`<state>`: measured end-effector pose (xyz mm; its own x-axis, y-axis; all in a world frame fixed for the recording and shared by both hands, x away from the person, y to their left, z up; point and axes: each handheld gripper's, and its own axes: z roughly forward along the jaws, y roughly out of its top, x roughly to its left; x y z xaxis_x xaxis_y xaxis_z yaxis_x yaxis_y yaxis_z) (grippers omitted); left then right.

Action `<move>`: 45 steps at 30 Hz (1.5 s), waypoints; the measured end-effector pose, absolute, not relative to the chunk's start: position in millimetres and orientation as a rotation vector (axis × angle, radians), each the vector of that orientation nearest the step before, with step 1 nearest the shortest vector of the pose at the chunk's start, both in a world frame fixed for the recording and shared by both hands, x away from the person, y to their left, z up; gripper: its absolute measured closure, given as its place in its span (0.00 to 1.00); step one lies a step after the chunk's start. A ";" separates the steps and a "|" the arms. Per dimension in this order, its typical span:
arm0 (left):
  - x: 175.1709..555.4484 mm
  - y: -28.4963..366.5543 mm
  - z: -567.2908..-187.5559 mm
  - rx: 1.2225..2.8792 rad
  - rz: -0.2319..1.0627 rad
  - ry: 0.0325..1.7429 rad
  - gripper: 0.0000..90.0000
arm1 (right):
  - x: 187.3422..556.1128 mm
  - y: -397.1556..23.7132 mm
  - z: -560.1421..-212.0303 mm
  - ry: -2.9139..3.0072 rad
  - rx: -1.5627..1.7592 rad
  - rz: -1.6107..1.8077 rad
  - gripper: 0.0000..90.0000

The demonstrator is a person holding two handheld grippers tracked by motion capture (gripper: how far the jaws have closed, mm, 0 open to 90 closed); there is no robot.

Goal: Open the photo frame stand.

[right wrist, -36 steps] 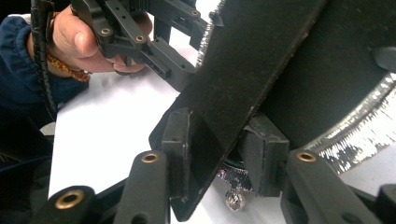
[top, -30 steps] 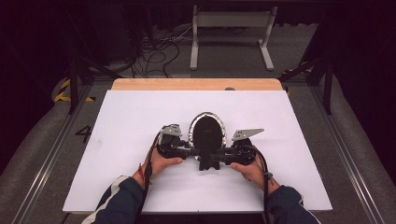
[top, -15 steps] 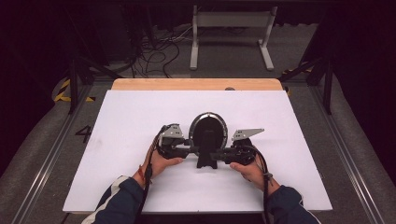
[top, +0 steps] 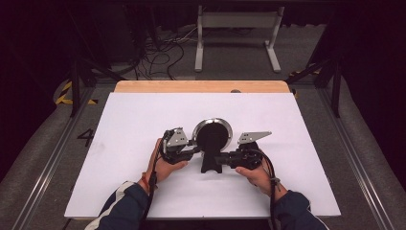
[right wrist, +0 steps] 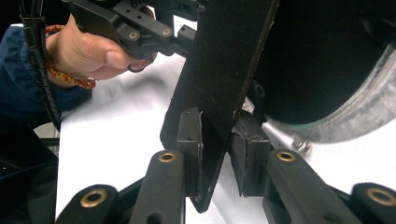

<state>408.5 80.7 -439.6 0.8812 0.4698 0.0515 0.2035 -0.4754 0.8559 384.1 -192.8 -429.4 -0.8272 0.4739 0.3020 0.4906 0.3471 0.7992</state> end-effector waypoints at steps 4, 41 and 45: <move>409.0 84.0 -442.0 2.056 0.420 0.526 0.81 | 383.1 -191.4 -429.0 -2.583 -0.906 -1.510 0.83; 401.3 91.9 -432.5 2.081 0.470 0.452 0.74 | 372.0 -183.6 -430.4 -2.816 -0.925 -1.405 0.90; 400.8 92.2 -431.5 2.072 0.462 0.439 0.72 | 369.0 -183.8 -428.1 -2.837 -0.950 -1.411 0.92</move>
